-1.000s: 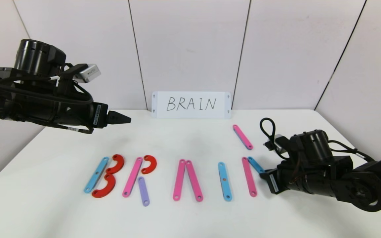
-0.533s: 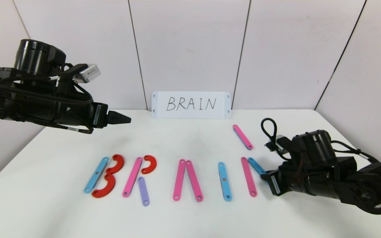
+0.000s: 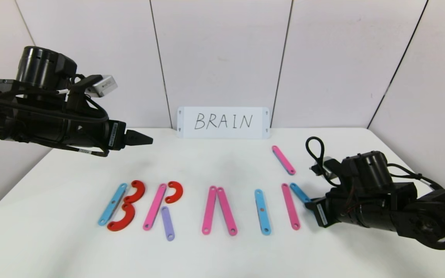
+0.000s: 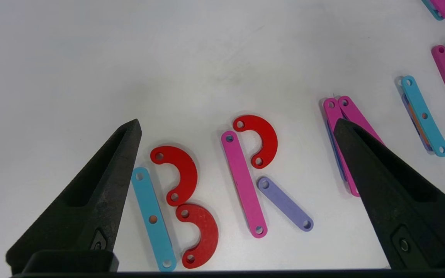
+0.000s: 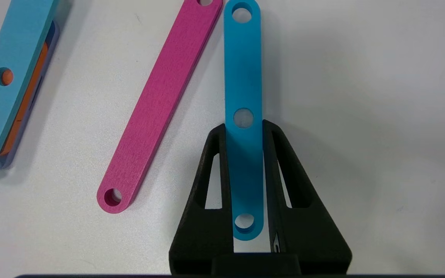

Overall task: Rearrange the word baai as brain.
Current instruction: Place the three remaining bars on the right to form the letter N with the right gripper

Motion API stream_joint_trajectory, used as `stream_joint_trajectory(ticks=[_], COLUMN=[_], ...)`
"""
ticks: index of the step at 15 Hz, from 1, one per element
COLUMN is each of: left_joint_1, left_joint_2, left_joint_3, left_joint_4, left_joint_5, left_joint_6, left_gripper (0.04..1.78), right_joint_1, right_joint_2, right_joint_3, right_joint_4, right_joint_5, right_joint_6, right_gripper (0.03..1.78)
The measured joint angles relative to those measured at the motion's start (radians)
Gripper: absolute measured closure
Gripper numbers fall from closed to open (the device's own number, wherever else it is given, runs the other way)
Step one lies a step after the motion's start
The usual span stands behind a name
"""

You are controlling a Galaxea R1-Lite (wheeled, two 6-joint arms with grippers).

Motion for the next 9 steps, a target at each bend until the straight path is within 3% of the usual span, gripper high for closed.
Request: stream_joint_trajectory(ticks=[6,9], left_joint_1=[-0.003,-0.003], left_joint_2=[0.0,0.0], left_joint_3=[0.0,0.0], left_joint_4=[0.001,0.001], left_joint_5=[0.0,0.0], left_joint_6=[0.0,0.0], left_gripper=[0.08,0.08], right_joint_1=[-0.007,-0.008], right_joint_2=[0.011,0.013], right_joint_3=[-0.003,-0.006], right_joint_4=[0.0,-0.002], right_joint_5=[-0.006,-0.009], right_joint_6=[0.002,0.003], right_gripper=[1.54,1.43])
